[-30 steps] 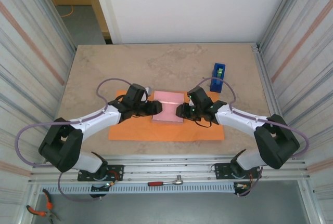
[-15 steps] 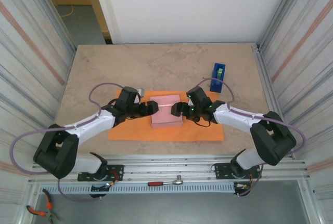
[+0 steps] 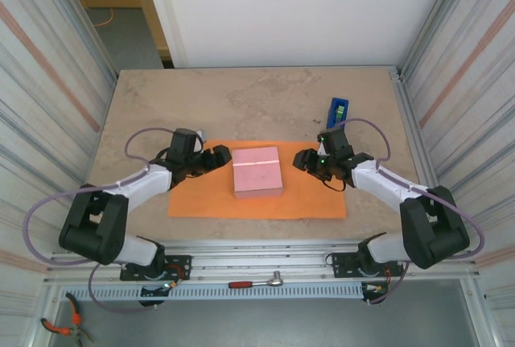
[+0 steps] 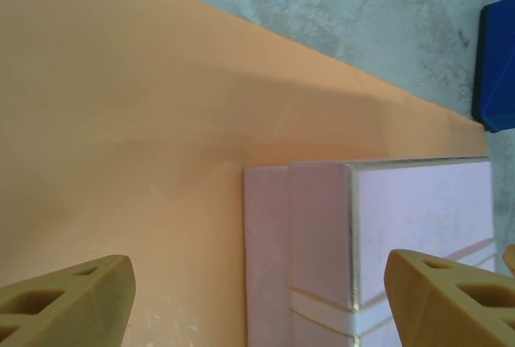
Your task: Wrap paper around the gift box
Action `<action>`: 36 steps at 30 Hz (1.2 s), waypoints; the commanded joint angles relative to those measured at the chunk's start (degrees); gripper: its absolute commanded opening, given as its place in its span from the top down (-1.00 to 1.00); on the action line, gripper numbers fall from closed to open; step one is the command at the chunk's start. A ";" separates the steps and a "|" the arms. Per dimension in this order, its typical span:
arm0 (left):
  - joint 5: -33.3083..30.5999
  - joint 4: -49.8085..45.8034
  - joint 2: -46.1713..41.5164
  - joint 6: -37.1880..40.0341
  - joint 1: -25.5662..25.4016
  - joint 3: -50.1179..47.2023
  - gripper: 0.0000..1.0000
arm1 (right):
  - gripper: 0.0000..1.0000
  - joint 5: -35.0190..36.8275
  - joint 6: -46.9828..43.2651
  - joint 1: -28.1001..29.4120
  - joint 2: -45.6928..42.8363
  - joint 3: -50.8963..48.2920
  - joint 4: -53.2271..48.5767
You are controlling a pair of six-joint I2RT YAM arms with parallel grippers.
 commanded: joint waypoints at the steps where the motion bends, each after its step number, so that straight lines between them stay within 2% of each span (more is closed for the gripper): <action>1: 0.68 3.26 2.50 -0.81 0.58 -0.89 -0.63 | 0.06 -1.68 -2.84 -0.33 2.63 -0.61 -0.53; 9: -0.05 3.87 5.68 -1.42 3.95 -2.09 -0.62 | 0.20 -3.79 -4.09 -0.14 9.57 -0.46 2.98; 23: -1.05 1.11 6.25 -0.11 15.14 -4.41 -0.62 | 0.18 -3.90 -4.25 2.27 21.91 7.58 5.69; 30: -1.39 0.75 9.89 1.11 17.58 -0.32 -0.62 | 0.16 -4.50 -5.18 2.31 30.03 16.36 4.11; 36: 1.39 -1.92 14.67 5.50 17.60 7.00 -0.61 | 0.14 -5.80 -5.45 1.35 31.42 19.71 2.95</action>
